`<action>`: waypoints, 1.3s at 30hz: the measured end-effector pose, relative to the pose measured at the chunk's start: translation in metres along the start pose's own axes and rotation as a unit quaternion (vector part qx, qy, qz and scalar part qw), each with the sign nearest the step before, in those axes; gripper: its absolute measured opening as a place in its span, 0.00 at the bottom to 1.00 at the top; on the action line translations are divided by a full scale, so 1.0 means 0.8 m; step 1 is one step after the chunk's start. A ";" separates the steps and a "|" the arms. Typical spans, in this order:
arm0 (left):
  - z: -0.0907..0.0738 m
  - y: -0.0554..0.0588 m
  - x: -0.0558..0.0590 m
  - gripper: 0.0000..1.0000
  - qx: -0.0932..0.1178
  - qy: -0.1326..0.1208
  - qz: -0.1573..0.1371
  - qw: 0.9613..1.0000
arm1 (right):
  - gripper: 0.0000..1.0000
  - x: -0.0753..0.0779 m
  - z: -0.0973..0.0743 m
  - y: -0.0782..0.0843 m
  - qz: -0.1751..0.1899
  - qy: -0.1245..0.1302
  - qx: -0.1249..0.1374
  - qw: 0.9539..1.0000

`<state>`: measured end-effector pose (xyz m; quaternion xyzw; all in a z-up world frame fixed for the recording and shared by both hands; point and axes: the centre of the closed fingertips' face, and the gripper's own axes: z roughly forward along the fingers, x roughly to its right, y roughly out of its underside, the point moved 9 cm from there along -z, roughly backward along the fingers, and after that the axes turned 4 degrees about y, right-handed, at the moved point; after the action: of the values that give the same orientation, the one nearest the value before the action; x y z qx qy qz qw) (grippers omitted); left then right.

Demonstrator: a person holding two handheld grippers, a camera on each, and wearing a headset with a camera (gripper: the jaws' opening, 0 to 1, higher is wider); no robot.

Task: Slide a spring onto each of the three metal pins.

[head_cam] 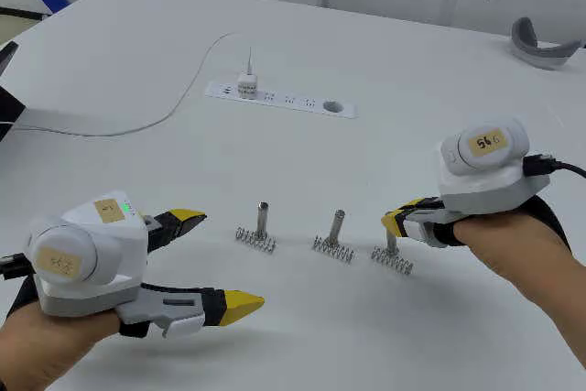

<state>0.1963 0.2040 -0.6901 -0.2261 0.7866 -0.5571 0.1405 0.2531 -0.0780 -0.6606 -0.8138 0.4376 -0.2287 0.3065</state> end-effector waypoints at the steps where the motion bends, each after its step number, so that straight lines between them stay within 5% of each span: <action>1: 0.000 0.000 0.000 0.81 0.000 0.000 0.000 1.000 | 0.09 0.000 -0.001 0.000 0.000 0.000 0.000 1.000; 39: 0.006 -0.001 0.004 0.82 -0.004 0.006 0.002 1.000 | 0.09 0.004 -0.017 0.015 0.019 -0.001 0.020 1.000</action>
<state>0.1960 0.1985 -0.6905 -0.2218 0.7901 -0.5549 0.1364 0.2393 -0.0895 -0.6591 -0.7992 0.4480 -0.2308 0.3274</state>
